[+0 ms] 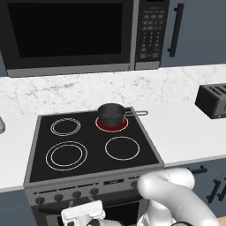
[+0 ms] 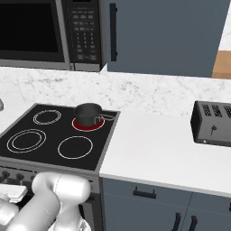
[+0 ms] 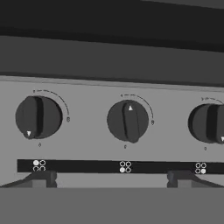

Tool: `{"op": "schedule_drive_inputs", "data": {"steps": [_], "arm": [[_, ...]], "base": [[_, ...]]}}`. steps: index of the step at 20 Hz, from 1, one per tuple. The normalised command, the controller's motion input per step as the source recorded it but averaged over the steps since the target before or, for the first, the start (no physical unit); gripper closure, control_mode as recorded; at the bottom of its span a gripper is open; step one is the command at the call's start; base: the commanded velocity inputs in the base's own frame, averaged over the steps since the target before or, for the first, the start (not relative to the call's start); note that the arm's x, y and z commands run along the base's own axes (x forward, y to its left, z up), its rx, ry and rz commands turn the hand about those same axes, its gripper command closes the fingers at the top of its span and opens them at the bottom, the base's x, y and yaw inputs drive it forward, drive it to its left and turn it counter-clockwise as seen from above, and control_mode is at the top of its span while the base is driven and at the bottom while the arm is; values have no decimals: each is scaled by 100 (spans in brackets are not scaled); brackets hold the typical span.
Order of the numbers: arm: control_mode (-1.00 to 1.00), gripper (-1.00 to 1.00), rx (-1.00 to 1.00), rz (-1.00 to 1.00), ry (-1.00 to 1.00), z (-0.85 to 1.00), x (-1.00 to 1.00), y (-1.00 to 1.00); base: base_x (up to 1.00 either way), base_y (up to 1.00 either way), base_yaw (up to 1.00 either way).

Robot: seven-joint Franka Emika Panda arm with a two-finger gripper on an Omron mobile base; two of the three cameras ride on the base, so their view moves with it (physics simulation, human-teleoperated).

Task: Turn off the rear right burner of the stove.

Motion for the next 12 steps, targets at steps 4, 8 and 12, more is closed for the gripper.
{"op": "schedule_drive_inputs", "data": {"steps": [4,8,12], "arm": [[-100,-100,0,0,0,-26,10,29],[-100,-100,0,0,0,-15,15,25],[-100,-100,0,0,0,-16,11,1]], "base": [[0,0,0],[0,0,0],[0,0,0]]}}
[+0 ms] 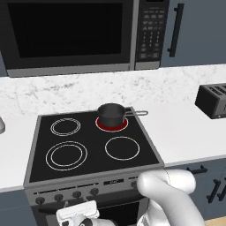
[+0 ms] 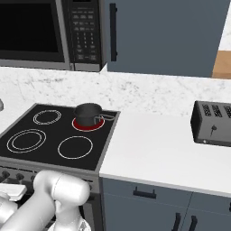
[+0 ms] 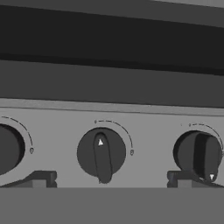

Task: Turn off the rear right burner of the stove.

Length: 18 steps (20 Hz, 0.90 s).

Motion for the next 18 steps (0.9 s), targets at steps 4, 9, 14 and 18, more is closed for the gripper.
{"op": "schedule_drive_inputs", "data": {"steps": [4,9,14,18], "arm": [[-100,-100,0,0,0,-6,11,0],[-100,-100,1,0,0,-2,8,0],[-100,-100,1,0,0,0,6,-1],[-100,-100,1,0,0,0,4,0]], "base": [[0,0,0],[0,0,0],[0,0,0],[0,0,0]]}}
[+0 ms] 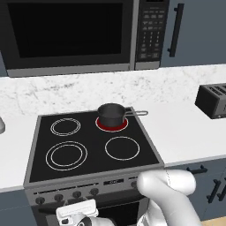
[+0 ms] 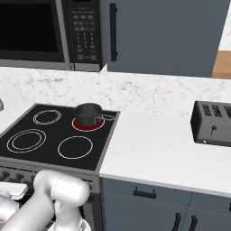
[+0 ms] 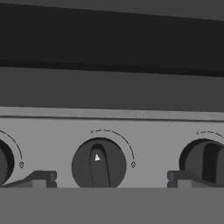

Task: Turn off the rear right burner of the stove.

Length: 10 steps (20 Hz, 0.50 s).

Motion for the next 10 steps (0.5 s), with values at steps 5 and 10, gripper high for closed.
{"op": "schedule_drive_inputs", "data": {"steps": [5,10], "arm": [[-100,-100,1,0,0,0,4,0],[-100,-100,1,0,0,0,4,0]], "base": [[0,0,0],[0,0,0]]}}
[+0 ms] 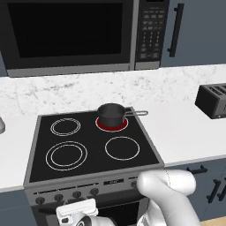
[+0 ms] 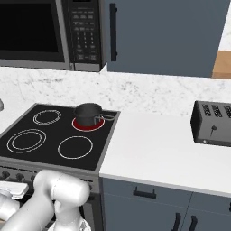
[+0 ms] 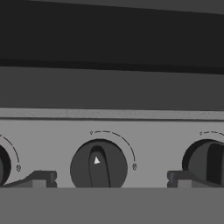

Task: Turn off the rear right burner of the stove.

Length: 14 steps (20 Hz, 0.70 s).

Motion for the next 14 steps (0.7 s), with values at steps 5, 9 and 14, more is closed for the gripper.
{"op": "schedule_drive_inputs", "data": {"steps": [5,9,14], "arm": [[-100,-100,0,0,0,0,1,0],[-100,100,0,0,0,0,0,0],[-100,100,0,0,0,0,0,0]], "base": [[0,0,0],[0,0,0],[0,0,0]]}}
